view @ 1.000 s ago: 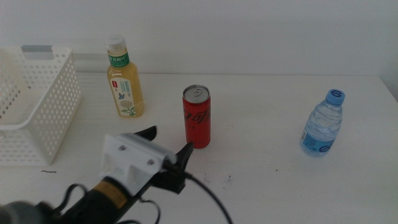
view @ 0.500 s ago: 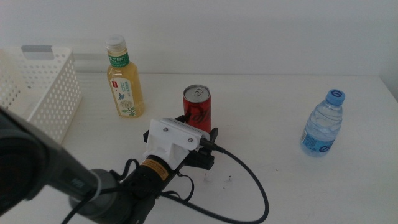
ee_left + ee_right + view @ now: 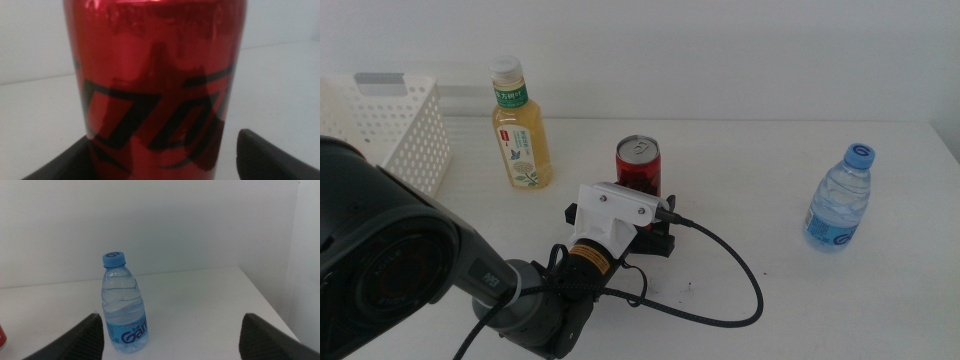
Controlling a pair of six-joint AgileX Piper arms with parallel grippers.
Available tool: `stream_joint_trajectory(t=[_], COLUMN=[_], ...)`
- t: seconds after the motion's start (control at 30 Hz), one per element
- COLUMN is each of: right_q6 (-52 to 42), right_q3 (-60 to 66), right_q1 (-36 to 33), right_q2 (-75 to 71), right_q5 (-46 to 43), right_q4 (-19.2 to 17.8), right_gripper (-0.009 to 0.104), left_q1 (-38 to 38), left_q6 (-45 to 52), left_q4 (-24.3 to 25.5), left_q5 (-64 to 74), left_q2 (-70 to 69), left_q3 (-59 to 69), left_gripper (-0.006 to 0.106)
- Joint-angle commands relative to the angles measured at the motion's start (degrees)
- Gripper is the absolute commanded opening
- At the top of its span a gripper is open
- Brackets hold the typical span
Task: Use arms to grab the bottles and put them into the dustbin to the left of the table.
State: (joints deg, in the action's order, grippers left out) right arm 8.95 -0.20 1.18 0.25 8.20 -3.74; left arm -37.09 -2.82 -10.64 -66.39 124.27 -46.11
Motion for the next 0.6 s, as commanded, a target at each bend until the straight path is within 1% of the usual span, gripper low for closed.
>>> stream_joint_trajectory(t=[0.0,0.07,0.3,0.43,0.57], right_q6=[-0.44,-0.44,-0.44,-0.44,-0.44], right_q3=[0.2,0.2,0.2,0.2,0.2], right_q1=[0.34,0.34,0.34,0.34,0.34], right_q2=[-0.25,-0.25,-0.25,-0.25,-0.25], right_q5=[-0.68,-0.68,-0.68,-0.68,-0.68], right_q4=[-0.33,-0.33,-0.33,-0.33,-0.33], right_gripper=[0.093,0.093,0.093,0.093,0.093], left_q1=[0.03,0.03,0.03,0.03,0.03], left_q6=[-0.01,-0.01,-0.01,3.36,3.47], left_q4=[-1.2,-2.24,-2.59,-2.86,-3.48], left_q5=[-0.07,-0.17,2.8,5.59,6.75], left_q2=[-0.06,-0.06,-0.06,-0.06,-0.06], left_q3=[-0.55,-0.6,-2.6,-4.29,-5.04], left_gripper=[0.093,0.093,0.093,0.093,0.093])
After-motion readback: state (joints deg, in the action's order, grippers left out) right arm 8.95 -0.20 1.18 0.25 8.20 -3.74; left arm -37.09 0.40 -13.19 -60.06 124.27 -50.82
